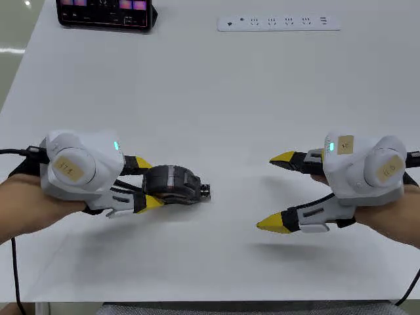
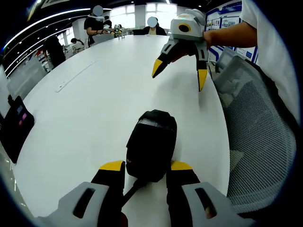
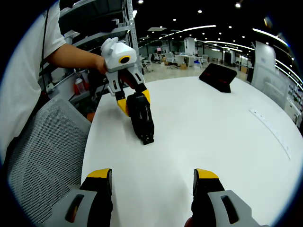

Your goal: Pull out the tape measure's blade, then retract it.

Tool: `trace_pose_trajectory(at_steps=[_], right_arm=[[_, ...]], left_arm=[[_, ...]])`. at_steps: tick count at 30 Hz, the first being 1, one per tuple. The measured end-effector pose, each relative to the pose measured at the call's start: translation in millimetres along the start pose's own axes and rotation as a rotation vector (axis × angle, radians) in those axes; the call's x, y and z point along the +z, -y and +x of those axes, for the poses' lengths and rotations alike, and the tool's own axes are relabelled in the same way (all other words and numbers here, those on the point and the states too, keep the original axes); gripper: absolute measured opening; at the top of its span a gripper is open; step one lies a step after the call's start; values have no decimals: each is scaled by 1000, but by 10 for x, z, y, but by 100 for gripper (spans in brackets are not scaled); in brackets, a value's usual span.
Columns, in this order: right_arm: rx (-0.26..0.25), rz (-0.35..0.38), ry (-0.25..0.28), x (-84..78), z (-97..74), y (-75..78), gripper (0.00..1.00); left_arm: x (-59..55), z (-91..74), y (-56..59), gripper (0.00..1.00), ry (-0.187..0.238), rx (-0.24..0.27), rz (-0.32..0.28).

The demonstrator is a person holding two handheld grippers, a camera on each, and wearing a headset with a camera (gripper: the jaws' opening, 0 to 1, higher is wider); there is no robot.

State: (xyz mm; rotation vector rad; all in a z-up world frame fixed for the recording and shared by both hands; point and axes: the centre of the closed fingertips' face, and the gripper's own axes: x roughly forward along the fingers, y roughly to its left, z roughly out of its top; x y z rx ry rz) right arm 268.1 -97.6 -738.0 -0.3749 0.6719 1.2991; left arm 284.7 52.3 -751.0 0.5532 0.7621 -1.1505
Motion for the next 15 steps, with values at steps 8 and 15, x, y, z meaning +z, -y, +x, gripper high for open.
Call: trace_pose_trajectory(at_steps=[8, 15], right_arm=[[5, 0, 1, -2, 29, 2, 67], [12, -13, 15, 20, 89, 25, 60]], left_arm=[[-11, 18, 7, 27, -5, -10, 2], [-16, 22, 4, 27, -16, -8, -3]])
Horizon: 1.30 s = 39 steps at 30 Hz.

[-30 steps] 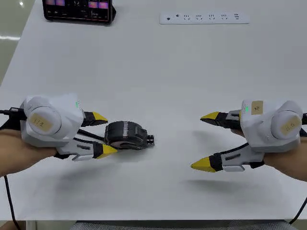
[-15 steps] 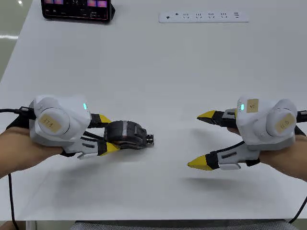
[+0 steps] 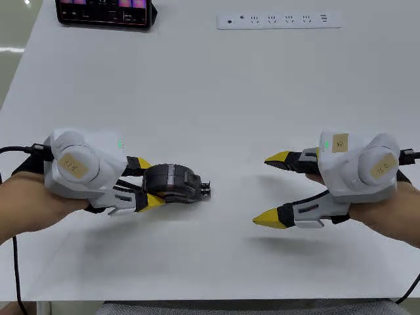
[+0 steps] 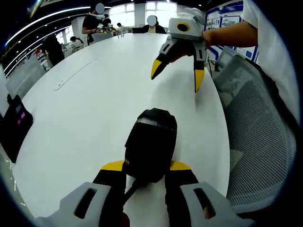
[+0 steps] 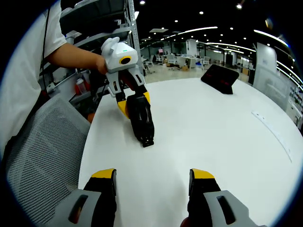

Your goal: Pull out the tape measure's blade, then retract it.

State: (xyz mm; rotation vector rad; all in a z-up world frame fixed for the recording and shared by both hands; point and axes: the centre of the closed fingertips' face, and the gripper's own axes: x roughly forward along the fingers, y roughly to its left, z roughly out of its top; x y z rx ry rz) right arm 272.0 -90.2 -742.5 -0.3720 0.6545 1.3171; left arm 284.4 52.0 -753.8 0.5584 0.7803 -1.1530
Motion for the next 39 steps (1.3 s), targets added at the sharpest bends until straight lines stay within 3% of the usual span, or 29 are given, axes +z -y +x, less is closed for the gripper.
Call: trace_pose_trajectory(at_steps=[16, 39], right_arm=[[47, -39, 30, 120, 337, 64, 49], [111, -99, 48, 195, 656, -31, 29]], left_arm=[[-8, 2, -10, 26, -18, 7, 11], [-13, 4, 1, 26, -20, 2, 11]])
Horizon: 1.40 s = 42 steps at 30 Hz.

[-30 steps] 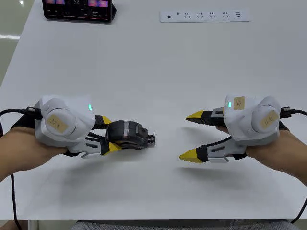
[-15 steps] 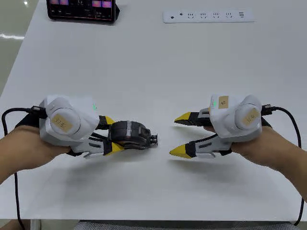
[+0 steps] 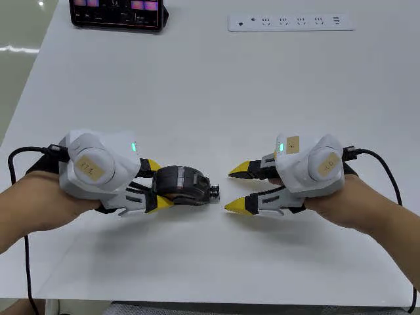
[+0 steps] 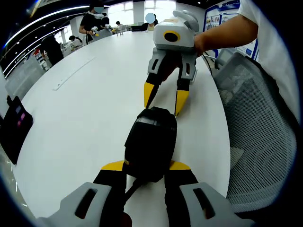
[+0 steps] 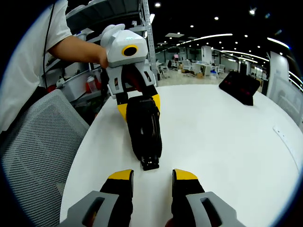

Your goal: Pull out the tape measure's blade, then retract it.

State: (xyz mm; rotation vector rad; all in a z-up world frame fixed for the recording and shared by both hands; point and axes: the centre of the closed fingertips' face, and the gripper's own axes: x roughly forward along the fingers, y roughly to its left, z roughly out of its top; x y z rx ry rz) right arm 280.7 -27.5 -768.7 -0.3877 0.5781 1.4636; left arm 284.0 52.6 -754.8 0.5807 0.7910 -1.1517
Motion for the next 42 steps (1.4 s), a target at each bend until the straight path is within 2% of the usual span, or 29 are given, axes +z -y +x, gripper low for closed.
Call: trace_pose_trajectory(at_steps=[5, 20, 42], right_arm=[[4, -14, 7, 34, 40, 2, 23], [33, -30, 16, 60, 151, -18, 15], [59, -72, 22, 76, 239, -42, 11]], left_arm=[[-1, 0, -1, 26, 0, 0, -1], [-4, 0, -8, 26, -2, -2, -1], [-17, -7, -14, 25, -8, -2, 8]])
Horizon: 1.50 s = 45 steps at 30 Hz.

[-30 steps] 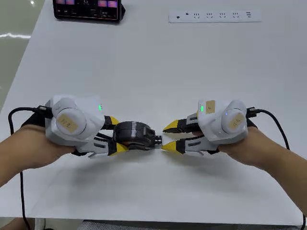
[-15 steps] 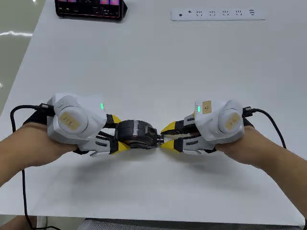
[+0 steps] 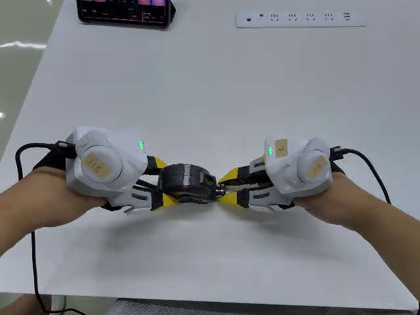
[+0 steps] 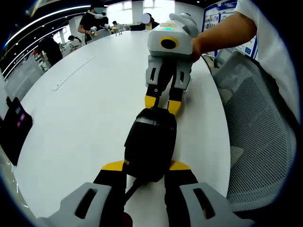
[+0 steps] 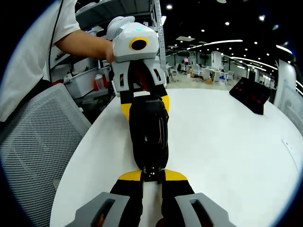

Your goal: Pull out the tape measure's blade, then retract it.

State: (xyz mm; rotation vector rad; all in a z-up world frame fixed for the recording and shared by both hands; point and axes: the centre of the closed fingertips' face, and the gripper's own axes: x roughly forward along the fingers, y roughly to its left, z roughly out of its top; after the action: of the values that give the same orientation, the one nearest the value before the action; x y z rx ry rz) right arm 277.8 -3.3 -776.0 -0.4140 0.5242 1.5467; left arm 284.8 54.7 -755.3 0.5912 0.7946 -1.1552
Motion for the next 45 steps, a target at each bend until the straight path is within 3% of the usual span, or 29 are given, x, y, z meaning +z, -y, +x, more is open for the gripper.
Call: trace_pose_trajectory(at_steps=[27, 45], right_arm=[[-7, -5, -17, -15, -29, -5, 10], [-21, 10, -38, -132, -231, -1, 10]], left_arm=[[-7, 5, 4, 25, -9, -6, 30], [-12, 4, 4, 25, -9, -6, 24]])
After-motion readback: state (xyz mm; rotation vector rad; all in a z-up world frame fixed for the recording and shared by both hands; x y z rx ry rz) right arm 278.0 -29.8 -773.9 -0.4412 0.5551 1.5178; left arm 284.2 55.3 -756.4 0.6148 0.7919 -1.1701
